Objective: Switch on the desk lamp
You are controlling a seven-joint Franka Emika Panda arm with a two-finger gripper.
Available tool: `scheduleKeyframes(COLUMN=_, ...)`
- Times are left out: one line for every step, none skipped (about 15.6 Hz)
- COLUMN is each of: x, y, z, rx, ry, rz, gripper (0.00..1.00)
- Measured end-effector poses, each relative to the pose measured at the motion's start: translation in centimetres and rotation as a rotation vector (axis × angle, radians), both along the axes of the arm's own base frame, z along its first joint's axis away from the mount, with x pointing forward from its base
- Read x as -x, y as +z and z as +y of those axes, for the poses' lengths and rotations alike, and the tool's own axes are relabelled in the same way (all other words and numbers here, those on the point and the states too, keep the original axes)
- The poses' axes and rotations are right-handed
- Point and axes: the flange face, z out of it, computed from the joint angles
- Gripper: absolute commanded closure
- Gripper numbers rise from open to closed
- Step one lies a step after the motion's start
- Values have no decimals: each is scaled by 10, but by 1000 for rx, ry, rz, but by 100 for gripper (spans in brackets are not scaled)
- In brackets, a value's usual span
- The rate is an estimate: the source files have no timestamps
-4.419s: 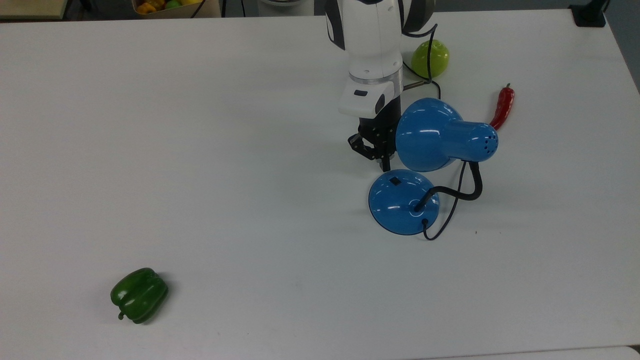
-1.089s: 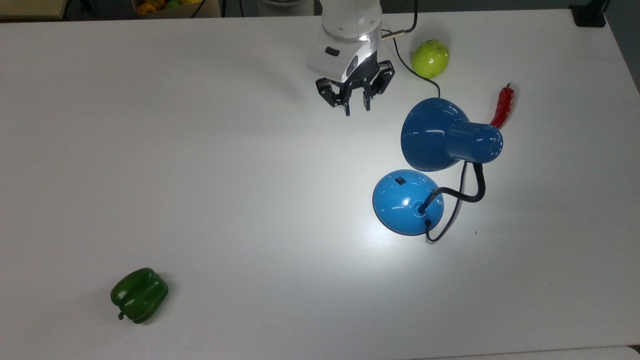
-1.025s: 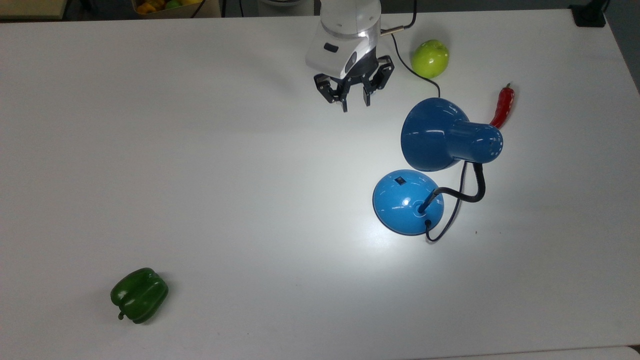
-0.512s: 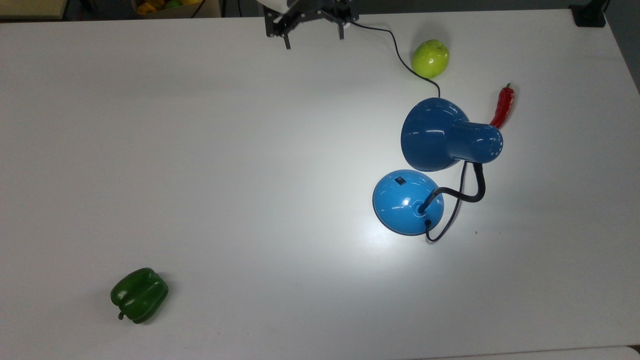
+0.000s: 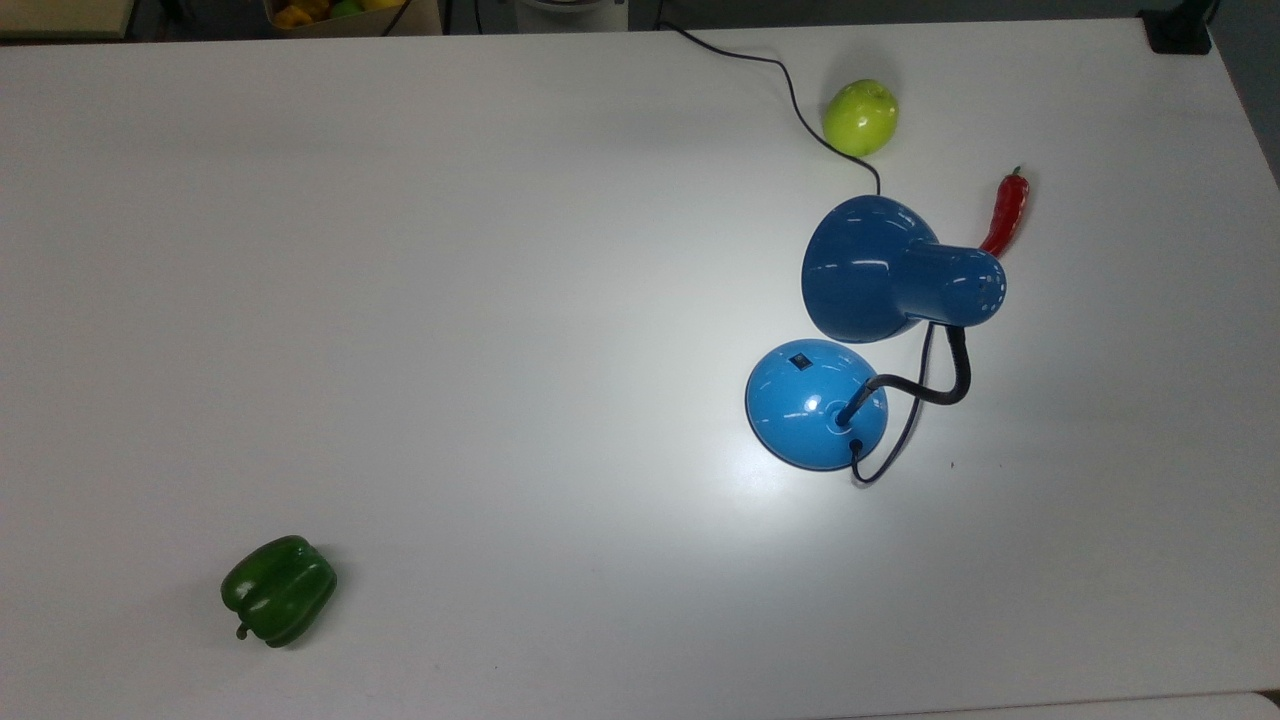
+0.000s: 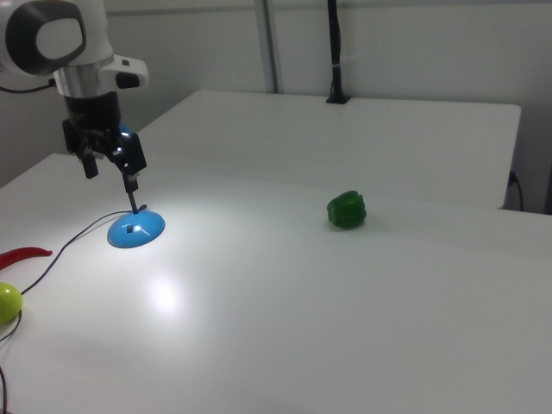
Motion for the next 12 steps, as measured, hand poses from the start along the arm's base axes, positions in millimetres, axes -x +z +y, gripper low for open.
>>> scheduleKeyframes(x=0, y=0, z=-2, rx=3, ry=-4, rz=-2, gripper=0)
scheduleKeyframes(x=-2, y=1, z=-3, rx=5, ry=3, rz=-13, gripper=0)
scheduleKeyframes(x=-6, y=1, z=-3, rx=4, ry=32, rz=-41, gripper=0)
scheduleKeyframes(x=-9, y=1, z=-4, rx=4, ry=65, rz=-59, gripper=0)
scheduleKeyframes(x=-12, y=1, z=-5, rx=4, ry=94, rz=-73, gripper=0)
scheduleKeyframes(x=-15, y=0, z=-7, rx=5, ry=119, rz=-90, gripper=0)
scheduleKeyframes(x=-18, y=-1, z=-10, rx=6, ry=138, rz=-100, gripper=0)
scheduleKeyframes(x=-19, y=-2, z=-13, rx=7, ry=147, rz=-104, gripper=0)
scheduleKeyframes(x=-20, y=-3, z=-16, rx=8, ry=152, rz=-107, gripper=0)
scheduleKeyframes(x=-21, y=-3, z=-17, rx=8, ry=153, rz=-108, gripper=0)
scheduleKeyframes(x=-21, y=-3, z=-19, rx=9, ry=151, rz=-108, gripper=0)
scheduleKeyframes(x=-21, y=-3, z=-20, rx=9, ry=151, rz=-109, gripper=0)
